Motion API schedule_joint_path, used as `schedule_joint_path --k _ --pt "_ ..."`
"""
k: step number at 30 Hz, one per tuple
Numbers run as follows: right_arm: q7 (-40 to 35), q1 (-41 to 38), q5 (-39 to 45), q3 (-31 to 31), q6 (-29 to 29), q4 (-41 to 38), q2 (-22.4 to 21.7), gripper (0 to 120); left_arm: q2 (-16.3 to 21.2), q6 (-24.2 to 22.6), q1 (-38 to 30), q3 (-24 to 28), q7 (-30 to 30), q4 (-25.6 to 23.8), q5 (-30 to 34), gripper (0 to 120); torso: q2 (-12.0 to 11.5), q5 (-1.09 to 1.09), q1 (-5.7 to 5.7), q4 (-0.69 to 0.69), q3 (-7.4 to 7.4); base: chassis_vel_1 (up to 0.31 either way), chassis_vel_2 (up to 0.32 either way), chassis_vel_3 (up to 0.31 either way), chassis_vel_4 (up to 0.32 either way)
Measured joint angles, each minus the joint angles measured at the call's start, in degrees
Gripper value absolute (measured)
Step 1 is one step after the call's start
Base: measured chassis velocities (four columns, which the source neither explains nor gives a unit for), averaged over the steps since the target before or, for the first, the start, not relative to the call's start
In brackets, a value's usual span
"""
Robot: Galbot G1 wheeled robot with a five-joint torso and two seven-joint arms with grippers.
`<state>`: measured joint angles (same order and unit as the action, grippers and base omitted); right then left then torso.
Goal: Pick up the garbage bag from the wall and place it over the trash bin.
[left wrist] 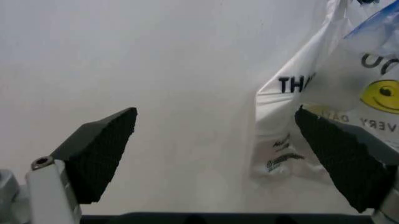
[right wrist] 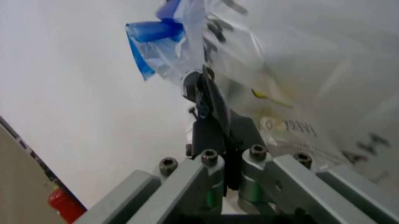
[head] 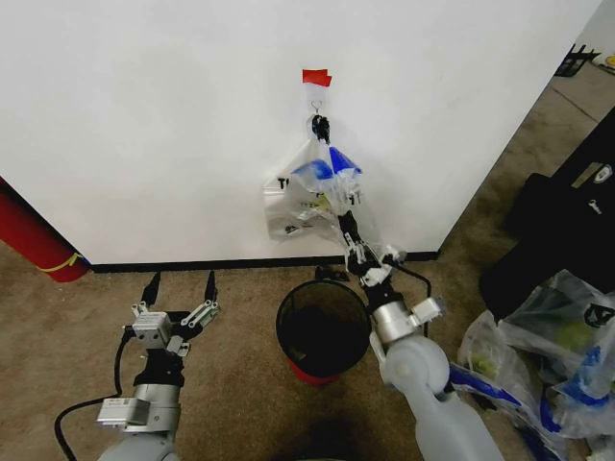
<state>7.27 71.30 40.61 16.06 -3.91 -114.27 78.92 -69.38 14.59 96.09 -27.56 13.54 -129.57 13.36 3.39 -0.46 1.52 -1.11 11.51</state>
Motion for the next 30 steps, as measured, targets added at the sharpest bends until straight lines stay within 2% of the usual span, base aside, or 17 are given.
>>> schedule_joint_path --k 18,24,30 --pt "6.1 15.0 -11.2 7.7 -5.6 -5.1 -2.9 0 1.3 0.5 -0.8 0.5 -0.1 1.1 1.5 100 0.0 0.00 0.00 0.00 0.00 0.000 0.000 0.000 0.000" --pt "7.3 17.6 -14.9 9.2 -8.2 -5.1 -1.9 0 1.3 0.4 -1.3 1.2 -0.1 1.1 1.5 100 0.0 0.00 0.00 0.00 0.00 0.000 0.000 0.000 0.000" --pt "11.3 20.6 -20.2 11.1 -13.6 -4.8 -0.6 0 1.6 0.5 -0.8 1.0 -0.1 0.9 1.5 100 0.0 0.00 0.00 0.00 0.00 0.000 0.000 0.000 0.000"
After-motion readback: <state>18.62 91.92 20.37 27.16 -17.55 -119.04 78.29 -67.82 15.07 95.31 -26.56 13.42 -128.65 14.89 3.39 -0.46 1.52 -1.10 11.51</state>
